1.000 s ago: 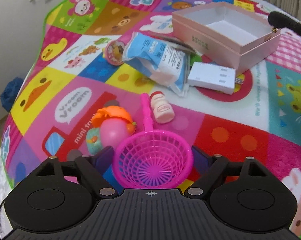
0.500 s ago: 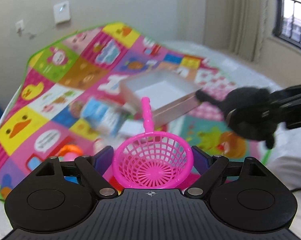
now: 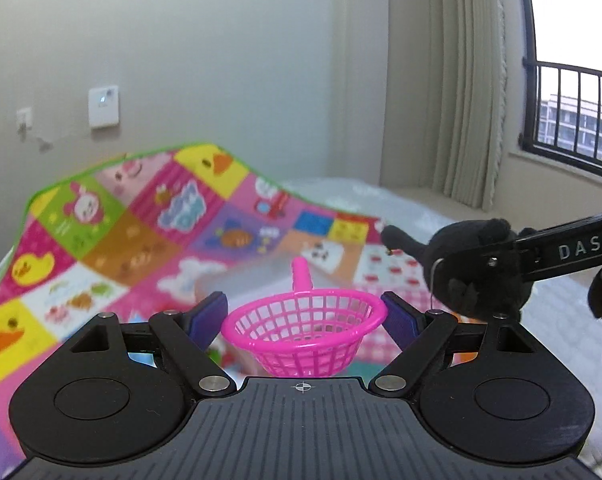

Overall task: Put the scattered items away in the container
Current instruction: 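Carry the black plush and pink net into the pink box and release both, then grasp the small white yogurt bottle with the right tool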

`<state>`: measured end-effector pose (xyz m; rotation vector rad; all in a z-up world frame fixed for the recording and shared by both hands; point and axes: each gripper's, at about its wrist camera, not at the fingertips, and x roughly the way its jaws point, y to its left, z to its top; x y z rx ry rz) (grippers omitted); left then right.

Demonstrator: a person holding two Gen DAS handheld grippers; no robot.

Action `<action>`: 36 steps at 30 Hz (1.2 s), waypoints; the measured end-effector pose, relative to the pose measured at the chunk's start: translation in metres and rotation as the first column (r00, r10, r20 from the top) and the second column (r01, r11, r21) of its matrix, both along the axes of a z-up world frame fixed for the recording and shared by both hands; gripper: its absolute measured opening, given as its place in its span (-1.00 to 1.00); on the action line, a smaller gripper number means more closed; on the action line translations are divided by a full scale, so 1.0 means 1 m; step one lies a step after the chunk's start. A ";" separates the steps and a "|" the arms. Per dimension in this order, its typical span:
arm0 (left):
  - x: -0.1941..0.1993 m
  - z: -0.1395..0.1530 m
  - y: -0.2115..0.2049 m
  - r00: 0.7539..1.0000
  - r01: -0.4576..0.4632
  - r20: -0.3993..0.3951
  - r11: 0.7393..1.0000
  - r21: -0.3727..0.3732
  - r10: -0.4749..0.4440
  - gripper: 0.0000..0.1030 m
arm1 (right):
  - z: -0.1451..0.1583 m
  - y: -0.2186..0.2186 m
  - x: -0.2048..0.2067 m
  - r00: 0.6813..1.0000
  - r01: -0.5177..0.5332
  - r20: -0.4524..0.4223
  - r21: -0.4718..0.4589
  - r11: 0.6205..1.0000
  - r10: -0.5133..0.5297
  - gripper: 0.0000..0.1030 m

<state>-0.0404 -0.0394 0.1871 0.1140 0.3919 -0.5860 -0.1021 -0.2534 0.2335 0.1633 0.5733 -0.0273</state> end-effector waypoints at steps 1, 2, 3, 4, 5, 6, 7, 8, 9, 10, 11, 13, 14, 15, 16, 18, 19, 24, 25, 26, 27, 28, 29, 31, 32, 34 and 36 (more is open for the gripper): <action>0.011 0.001 -0.005 1.000 -0.003 0.013 1.000 0.002 0.003 0.70 | 0.000 -0.004 0.010 1.000 0.002 0.016 0.004 1.000 -0.002 0.47; 0.025 0.001 -0.012 0.999 -0.009 0.032 1.000 0.006 0.008 0.70 | 0.001 -0.008 0.022 0.999 0.003 0.034 0.008 1.000 -0.003 0.47; 0.038 0.002 -0.017 0.999 -0.013 0.051 1.000 0.008 0.012 0.70 | 0.002 -0.012 0.035 0.999 0.002 0.051 0.015 1.000 -0.002 0.47; 0.046 0.003 -0.022 0.997 -0.014 0.070 1.000 0.008 0.013 0.70 | 0.004 -0.014 0.049 0.998 -0.002 0.068 0.025 1.000 0.000 0.47; 0.059 0.003 -0.029 0.994 -0.016 0.104 1.000 0.008 0.015 0.71 | 0.006 -0.017 0.065 0.996 -0.005 0.086 0.039 0.999 0.001 0.47; 0.072 0.002 -0.038 0.988 -0.020 0.155 1.000 0.006 0.018 0.71 | 0.007 -0.020 0.081 0.995 -0.004 0.102 0.056 0.998 -0.002 0.48; 0.081 -0.001 -0.044 0.979 -0.028 0.200 1.000 0.011 0.026 0.89 | 0.009 -0.023 0.097 0.993 -0.004 0.119 0.072 0.997 -0.005 0.53; 0.093 -0.008 -0.054 0.969 -0.055 0.244 0.998 0.037 0.044 0.94 | 0.009 -0.027 0.114 0.989 -0.009 0.147 0.086 0.996 -0.004 0.58; 0.104 -0.014 -0.061 0.965 -0.078 0.256 0.995 0.065 0.059 0.95 | 0.008 -0.030 0.130 0.985 -0.012 0.173 0.089 0.996 -0.004 0.76; 0.116 -0.021 -0.065 0.969 -0.092 0.239 0.992 0.088 0.068 0.95 | 0.007 -0.032 0.145 0.984 -0.002 0.177 0.083 0.997 -0.013 0.90; 0.126 -0.028 -0.065 0.977 -0.097 0.199 0.991 0.092 0.077 0.95 | 0.005 -0.034 0.156 0.985 0.016 0.172 0.079 0.997 -0.029 0.91; 0.132 -0.038 -0.051 0.987 -0.108 0.126 0.992 0.068 0.099 0.96 | 0.000 -0.040 0.166 0.986 0.027 0.164 0.097 0.995 -0.043 0.93; 0.130 -0.044 -0.041 0.990 -0.119 0.078 0.991 0.056 0.115 0.97 | -0.004 -0.042 0.166 0.986 0.029 0.160 0.102 0.994 -0.045 0.95; 0.128 -0.049 -0.031 0.991 -0.130 0.033 0.990 0.054 0.129 0.98 | -0.007 -0.043 0.163 0.987 0.035 0.155 0.093 0.995 -0.049 1.00; 0.125 -0.052 -0.021 0.990 -0.141 -0.006 0.988 0.058 0.142 0.99 | -0.011 -0.042 0.158 0.987 0.048 0.147 0.074 0.996 -0.059 1.00; 0.117 -0.059 0.002 0.981 -0.170 -0.077 0.982 0.085 0.177 1.00 | -0.022 -0.039 0.146 0.989 0.085 0.118 0.034 0.996 -0.089 1.00; 0.109 -0.061 0.016 0.975 -0.185 -0.105 0.977 0.102 0.196 1.00 | -0.028 -0.035 0.139 0.990 0.098 0.101 0.026 0.995 -0.100 1.00; 0.067 -0.051 0.104 0.942 -0.283 -0.147 0.950 0.133 0.301 1.00 | -0.047 0.003 0.100 0.994 0.076 0.082 0.028 0.997 -0.078 1.00; 0.061 -0.045 0.120 0.935 -0.310 -0.132 0.940 0.144 0.329 1.00 | -0.047 0.014 0.094 0.994 0.068 0.089 0.025 0.997 -0.070 1.00; 0.057 -0.040 0.136 0.926 -0.342 -0.112 0.928 0.151 0.359 1.00 | -0.047 0.026 0.090 0.994 0.056 0.096 0.025 0.998 -0.059 1.00; 0.055 -0.036 0.151 0.914 -0.377 -0.094 0.913 0.155 0.394 1.00 | -0.045 0.037 0.086 0.994 0.038 0.098 0.031 0.999 -0.041 1.00; 0.053 -0.030 0.171 0.893 -0.428 -0.081 0.891 0.155 0.443 1.00 | -0.044 0.048 0.083 0.995 0.009 0.096 0.042 0.999 -0.013 1.00; 0.051 -0.027 0.185 0.874 -0.466 -0.077 0.873 0.146 0.479 1.00 | -0.043 0.058 0.083 0.996 -0.032 0.091 0.063 0.997 0.026 1.00; 0.050 -0.018 0.211 0.828 -0.546 -0.085 0.831 0.108 0.555 1.00 | -0.045 0.079 0.086 0.990 -0.137 0.054 0.115 0.984 0.132 1.00; 0.050 -0.014 0.223 0.798 -0.589 -0.098 0.804 0.078 0.594 1.00 | -0.047 0.091 0.091 0.981 -0.193 0.028 0.131 0.972 0.191 1.00; 0.049 -0.007 0.240 0.763 -0.636 -0.132 0.771 0.020 0.633 1.00 | -0.055 0.115 0.097 0.966 -0.256 -0.007 0.133 0.957 0.260 1.00; 0.047 -0.006 0.253 0.744 -0.661 -0.154 0.750 -0.021 0.650 1.00 | -0.065 0.142 0.101 0.955 -0.291 -0.039 0.092 0.952 0.295 1.00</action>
